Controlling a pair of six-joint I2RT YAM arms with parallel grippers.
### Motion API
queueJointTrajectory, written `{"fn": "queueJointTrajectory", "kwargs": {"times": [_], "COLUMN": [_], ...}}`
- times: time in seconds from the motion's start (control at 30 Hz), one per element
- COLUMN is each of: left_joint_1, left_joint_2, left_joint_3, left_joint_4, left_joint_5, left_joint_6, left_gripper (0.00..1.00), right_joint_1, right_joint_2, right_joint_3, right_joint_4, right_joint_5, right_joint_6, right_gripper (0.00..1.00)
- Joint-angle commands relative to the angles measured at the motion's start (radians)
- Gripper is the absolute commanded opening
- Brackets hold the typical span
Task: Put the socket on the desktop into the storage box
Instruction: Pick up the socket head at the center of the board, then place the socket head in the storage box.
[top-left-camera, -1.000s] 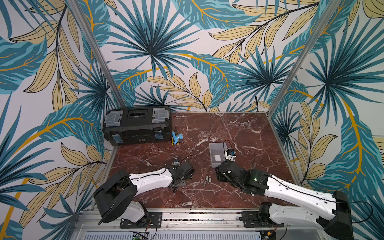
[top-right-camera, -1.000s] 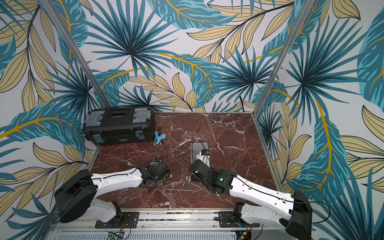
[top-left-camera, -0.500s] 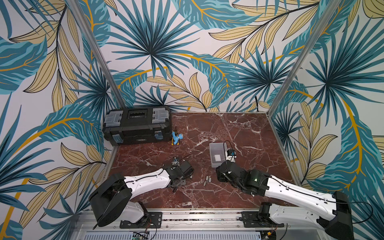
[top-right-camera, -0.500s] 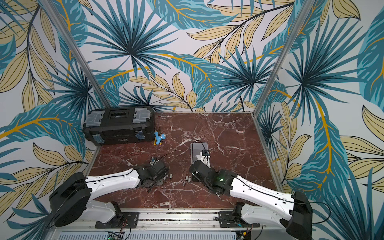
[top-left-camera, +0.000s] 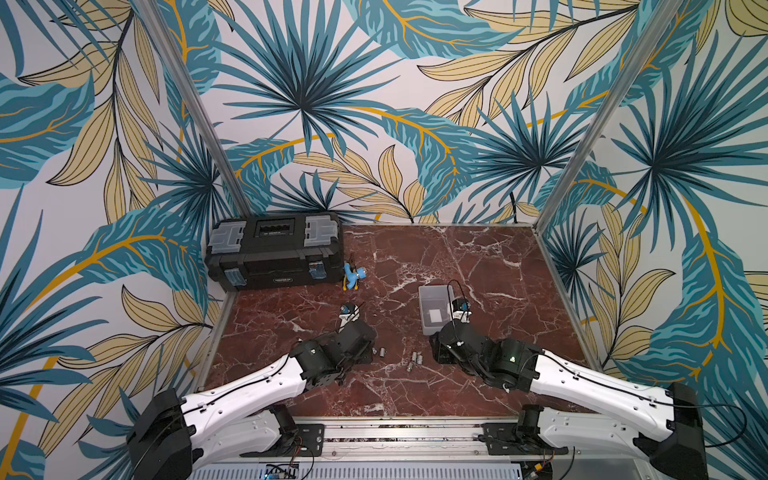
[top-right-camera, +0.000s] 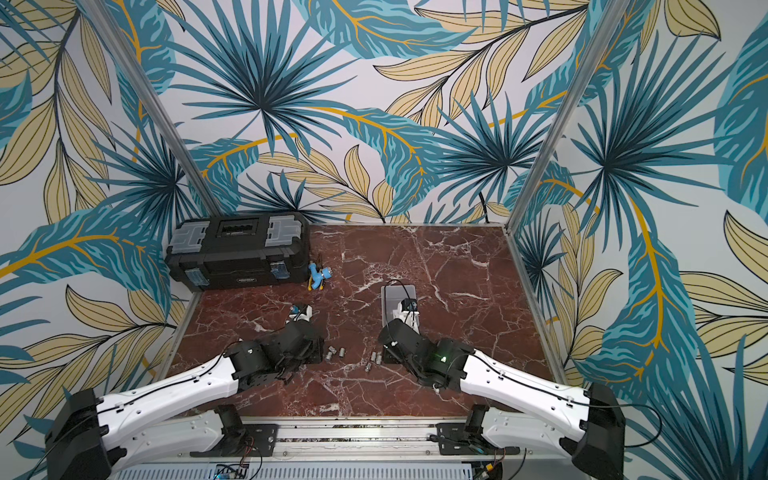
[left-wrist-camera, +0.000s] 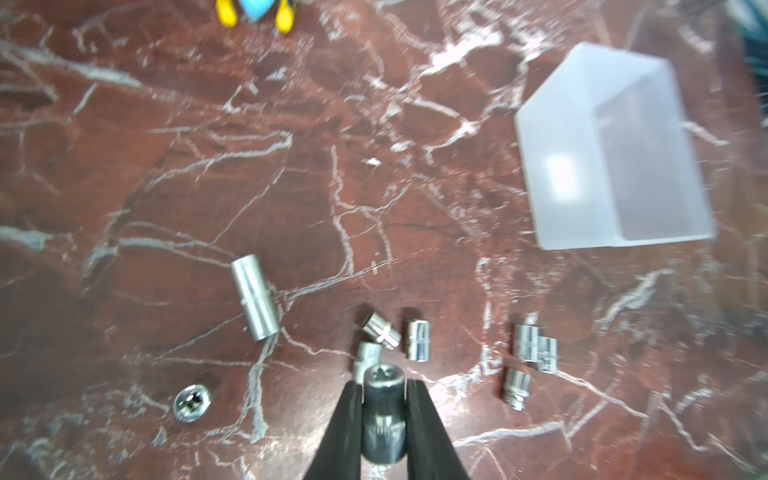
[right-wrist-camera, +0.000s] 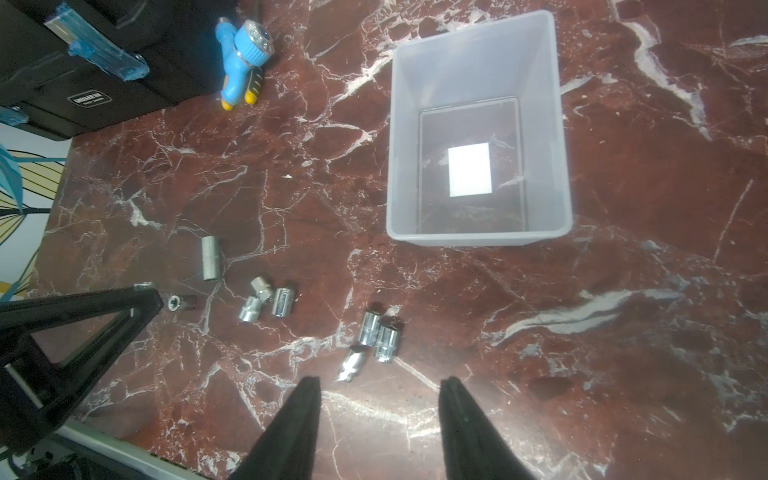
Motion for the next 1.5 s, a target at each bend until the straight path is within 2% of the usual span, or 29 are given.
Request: {"fn": "queueJointTrajectory", "kwargs": {"times": [0.0, 0.23, 0.43, 0.73, 0.97, 1.47], "left_joint_1": [-0.003, -0.003, -0.003, -0.012, -0.034, -0.032], "left_joint_2": [-0.06, -0.104, -0.014, 0.331, 0.584, 0.914], "left_joint_3": [-0.037, -0.036, 0.09, 0.37, 0.557, 0.819], "left_joint_4": [0.101, 0.215, 0.252, 0.291, 0.275, 0.199], "left_joint_5": [0.033, 0.096, 0.15, 0.27, 0.3, 0.305], "left_joint_6": [0.05, 0.095, 0.145, 0.183, 0.183, 0.186], "left_gripper": [0.0, 0.0, 0.0, 0.0, 0.0, 0.0], "right_joint_1": [-0.003, -0.006, -0.021, -0.085, -0.198, -0.205], "right_joint_2": [-0.02, -0.035, -0.076, -0.121, -0.151, -0.177], "right_joint_3": [0.023, 0.015, 0.015, 0.016, -0.019, -0.032], "right_joint_4": [0.014, 0.011, -0.06, -0.231, -0.308, -0.311], "right_joint_5": [-0.02, -0.01, 0.054, 0.146, 0.103, 0.063], "right_joint_6": [-0.018, -0.017, 0.011, 0.071, 0.094, 0.085], "right_gripper": [0.51, 0.54, 0.6, 0.66, 0.67, 0.66]}}
